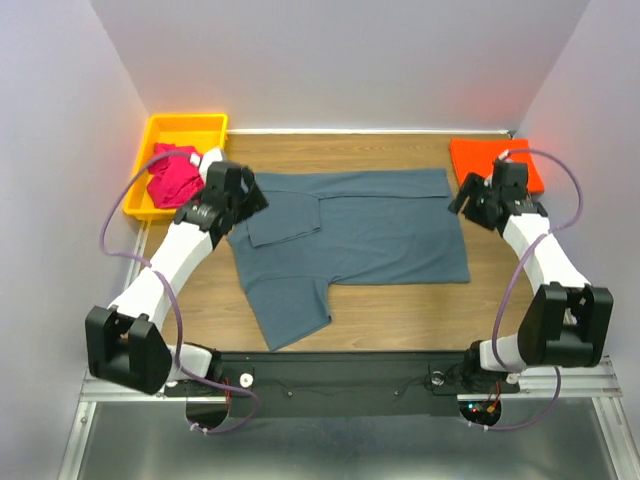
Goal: Fold and stack the t-shirts
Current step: Fold the tshirt
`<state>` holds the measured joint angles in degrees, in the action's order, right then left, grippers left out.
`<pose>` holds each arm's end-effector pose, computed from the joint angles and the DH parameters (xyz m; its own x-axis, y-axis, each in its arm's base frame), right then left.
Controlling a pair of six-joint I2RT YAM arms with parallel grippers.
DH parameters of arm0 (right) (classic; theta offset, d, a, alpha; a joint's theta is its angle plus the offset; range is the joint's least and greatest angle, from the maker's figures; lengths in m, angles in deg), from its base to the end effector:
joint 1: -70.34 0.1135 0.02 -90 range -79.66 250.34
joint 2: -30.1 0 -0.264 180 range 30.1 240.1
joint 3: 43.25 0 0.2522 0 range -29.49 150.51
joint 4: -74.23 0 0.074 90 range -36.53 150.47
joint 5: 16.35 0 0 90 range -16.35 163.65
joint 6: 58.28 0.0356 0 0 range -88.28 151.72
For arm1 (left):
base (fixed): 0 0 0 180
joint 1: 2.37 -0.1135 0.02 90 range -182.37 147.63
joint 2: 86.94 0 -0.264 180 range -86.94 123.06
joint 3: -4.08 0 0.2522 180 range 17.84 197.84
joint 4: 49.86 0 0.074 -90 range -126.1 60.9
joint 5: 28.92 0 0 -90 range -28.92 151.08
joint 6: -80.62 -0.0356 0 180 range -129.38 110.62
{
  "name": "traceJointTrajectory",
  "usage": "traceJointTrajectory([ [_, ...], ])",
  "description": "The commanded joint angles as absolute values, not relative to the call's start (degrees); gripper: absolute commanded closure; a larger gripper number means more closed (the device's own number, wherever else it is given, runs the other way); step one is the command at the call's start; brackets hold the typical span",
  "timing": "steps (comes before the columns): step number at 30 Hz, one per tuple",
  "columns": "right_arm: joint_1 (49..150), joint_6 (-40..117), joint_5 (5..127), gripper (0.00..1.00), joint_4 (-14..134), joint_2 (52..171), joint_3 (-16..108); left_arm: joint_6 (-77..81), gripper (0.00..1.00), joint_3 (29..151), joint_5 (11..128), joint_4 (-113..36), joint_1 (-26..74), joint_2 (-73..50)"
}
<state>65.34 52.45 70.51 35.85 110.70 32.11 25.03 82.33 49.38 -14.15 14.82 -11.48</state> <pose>0.3063 -0.0248 0.2753 -0.6259 0.4095 -0.6637 0.2877 0.9123 0.2916 0.2859 -0.0809 0.3222 -0.5000 -0.4246 -0.7548 -0.1888 0.9041 -0.3834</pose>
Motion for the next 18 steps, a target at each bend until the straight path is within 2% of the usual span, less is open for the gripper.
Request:
traceJointTrajectory([
  [1, 64.4, 54.5, 73.0, 0.27, 30.3, 106.6, 25.5, 26.1, 0.14, 72.3, 45.4, -7.3, 14.0, -14.8],
  [6, 63.7, 56.6, 73.3, 0.30, 28.7, 101.3, 18.7, 27.4, 0.20, 62.6, 45.3, -7.3, 13.9, -21.2],
  [13, 63.6, 56.8, 74.8, 0.35, 28.7, 101.6, 15.1, 28.4, 0.26, 59.3, 48.1, -9.6, 13.7, -17.8],
  [18, 63.4, 57.3, 75.6, 0.37, 28.7, 101.3, 14.3, 27.0, 0.35, 58.1, 48.8, -10.1, 13.7, -15.0],
])
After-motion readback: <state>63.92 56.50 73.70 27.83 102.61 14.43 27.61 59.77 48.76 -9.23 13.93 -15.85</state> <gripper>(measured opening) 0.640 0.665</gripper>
